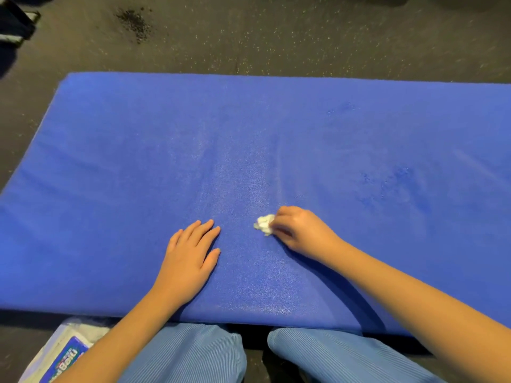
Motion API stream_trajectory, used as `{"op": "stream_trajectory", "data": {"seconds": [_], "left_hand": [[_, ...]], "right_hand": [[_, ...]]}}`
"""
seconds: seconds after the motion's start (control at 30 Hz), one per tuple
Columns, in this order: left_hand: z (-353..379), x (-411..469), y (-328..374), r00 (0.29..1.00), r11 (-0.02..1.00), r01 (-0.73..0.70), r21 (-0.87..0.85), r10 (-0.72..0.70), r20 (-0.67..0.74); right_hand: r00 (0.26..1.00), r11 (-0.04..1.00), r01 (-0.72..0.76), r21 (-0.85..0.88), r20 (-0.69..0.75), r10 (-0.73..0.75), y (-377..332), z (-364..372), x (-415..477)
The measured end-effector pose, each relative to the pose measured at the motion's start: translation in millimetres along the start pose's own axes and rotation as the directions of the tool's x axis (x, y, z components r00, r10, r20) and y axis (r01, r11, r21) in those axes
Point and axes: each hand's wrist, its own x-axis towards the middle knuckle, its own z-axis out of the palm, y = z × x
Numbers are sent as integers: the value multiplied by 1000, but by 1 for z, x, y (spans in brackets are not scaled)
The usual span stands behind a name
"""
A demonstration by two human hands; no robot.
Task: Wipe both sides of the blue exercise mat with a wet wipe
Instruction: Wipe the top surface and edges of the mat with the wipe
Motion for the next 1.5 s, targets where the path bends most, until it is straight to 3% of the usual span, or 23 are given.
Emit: {"op": "stream_trajectory", "data": {"seconds": [0.07,0.13,0.17,0.23,0.3,0.37,0.43,0.53,0.57,0.67,0.77,0.83,0.93,0.97,1.07,1.13,1.2,1.3,1.33,1.43,1.5], "left_hand": [[-1,1,0,1000,1000,-10,20,9,12],[-2,1,1,1000,999,-23,47,22,22],[-2,1,1,999,998,-26,58,25,22],[-3,1,0,999,997,-33,71,32,18],[-3,1,-1,999,996,-43,77,42,10],[-3,2,-2,999,996,-47,82,46,13],[-3,2,-2,999,995,-48,84,46,17],[-5,5,-2,998,996,-57,67,57,0],[-8,10,-2,998,997,-57,52,58,-9],[-14,31,1,996,996,-83,17,83,-15],[-11,53,5,994,997,-74,15,73,82],[-4,57,6,990,999,-45,21,42,135],[2,53,8,995,1000,-27,14,26,95],[2,52,8,995,1000,-26,17,24,96],[2,53,6,995,999,-27,25,24,100],[3,55,4,995,998,-46,52,41,95],[5,56,2,994,994,-65,93,56,96],[3,64,0,993,991,-93,96,85,84],[0,70,0,992,992,-102,78,95,87],[-6,92,2,985,993,-93,69,82,149],[-2,101,1,978,991,-82,104,60,202]], "right_hand": [[977,982,-174,-71,-134,164,27,-8,16],[878,912,-408,-34,-289,382,42,-11,28],[851,899,-439,6,-318,418,39,-9,31],[901,938,-344,54,-261,345,22,1,28],[975,980,-186,69,-109,192,5,2,18],[989,990,-141,19,-38,142,8,-6,18],[960,966,-259,-20,-112,255,23,-15,30],[850,876,-483,12,-233,472,37,-17,44],[858,882,-471,3,-229,459,33,-14,44],[963,967,-254,-9,-96,252,11,-5,27],[986,981,-165,-105,-2,166,23,-14,21],[956,940,-292,-175,-76,283,47,-24,32],[857,855,-498,-141,-228,462,66,-26,46],[873,877,-467,-114,-216,437,61,-22,47],[982,983,-184,-25,-54,182,32,-9,33],[995,994,-101,-31,23,102,31,-12,31],[981,976,-195,-95,-26,193,48,-21,42],[891,886,-438,-153,-205,405,71,-22,55],[889,886,-440,-146,-213,406,69,-18,56],[986,985,-165,-51,-46,163,45,-6,47],[995,997,-74,-37,69,77,47,-11,47]]}}
